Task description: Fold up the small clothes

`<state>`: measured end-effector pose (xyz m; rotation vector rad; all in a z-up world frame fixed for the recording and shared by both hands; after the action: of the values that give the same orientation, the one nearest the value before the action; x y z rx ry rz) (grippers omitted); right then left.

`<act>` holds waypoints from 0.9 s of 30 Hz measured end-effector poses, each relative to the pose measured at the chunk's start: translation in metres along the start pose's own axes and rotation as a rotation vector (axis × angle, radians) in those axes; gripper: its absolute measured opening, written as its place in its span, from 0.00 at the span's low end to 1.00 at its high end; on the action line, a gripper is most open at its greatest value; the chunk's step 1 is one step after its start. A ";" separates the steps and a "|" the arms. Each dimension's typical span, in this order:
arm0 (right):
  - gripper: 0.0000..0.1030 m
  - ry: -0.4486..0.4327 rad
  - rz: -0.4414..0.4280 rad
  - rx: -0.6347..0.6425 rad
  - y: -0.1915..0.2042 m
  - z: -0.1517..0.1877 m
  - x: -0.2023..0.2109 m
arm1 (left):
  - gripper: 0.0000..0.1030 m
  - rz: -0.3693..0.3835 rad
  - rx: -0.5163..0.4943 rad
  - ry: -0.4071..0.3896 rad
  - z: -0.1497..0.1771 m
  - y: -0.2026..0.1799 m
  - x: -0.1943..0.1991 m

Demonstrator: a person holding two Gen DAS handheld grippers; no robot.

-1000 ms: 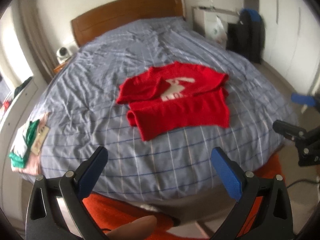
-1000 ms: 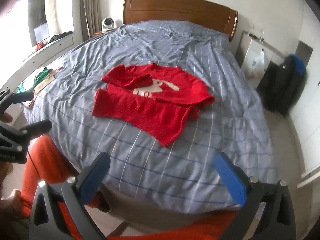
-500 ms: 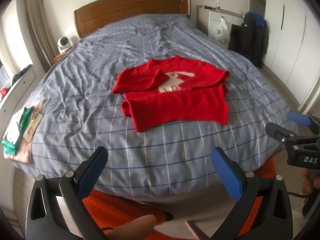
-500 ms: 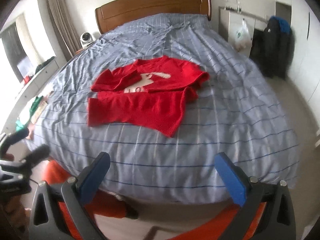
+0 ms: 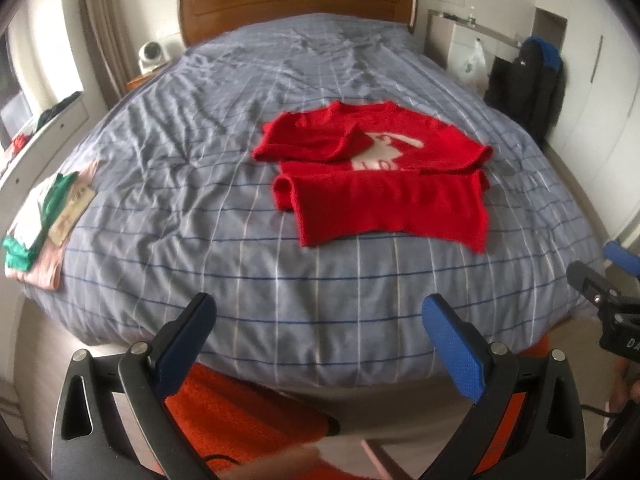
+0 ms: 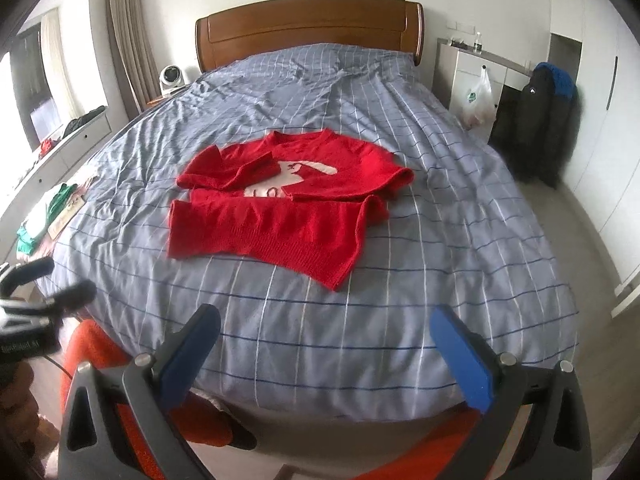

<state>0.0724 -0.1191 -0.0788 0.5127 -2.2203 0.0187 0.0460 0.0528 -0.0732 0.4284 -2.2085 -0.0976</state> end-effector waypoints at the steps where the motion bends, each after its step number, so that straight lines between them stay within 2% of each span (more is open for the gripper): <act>1: 1.00 -0.002 0.003 -0.001 -0.001 0.000 0.001 | 1.00 -0.002 0.001 0.011 0.001 0.000 -0.001; 13: 1.00 -0.011 0.028 -0.001 -0.004 0.001 0.005 | 1.00 0.018 -0.028 0.014 0.002 -0.015 0.002; 27: 1.00 -0.017 0.051 0.008 -0.007 0.001 0.008 | 1.00 0.011 -0.020 0.013 0.002 -0.014 0.003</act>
<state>0.0695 -0.1290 -0.0749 0.4618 -2.2500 0.0499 0.0465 0.0389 -0.0754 0.4044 -2.1947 -0.1111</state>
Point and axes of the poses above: each gripper's, at about its wrist camera, not at the fingertips, and x roughly against the way its jaws point, y to its left, z to its underside, the point moved 8 cm from there along -x, roughly the way its jaws point, and after that the axes turned 14 degrees about -z, right-handed, at the moved point
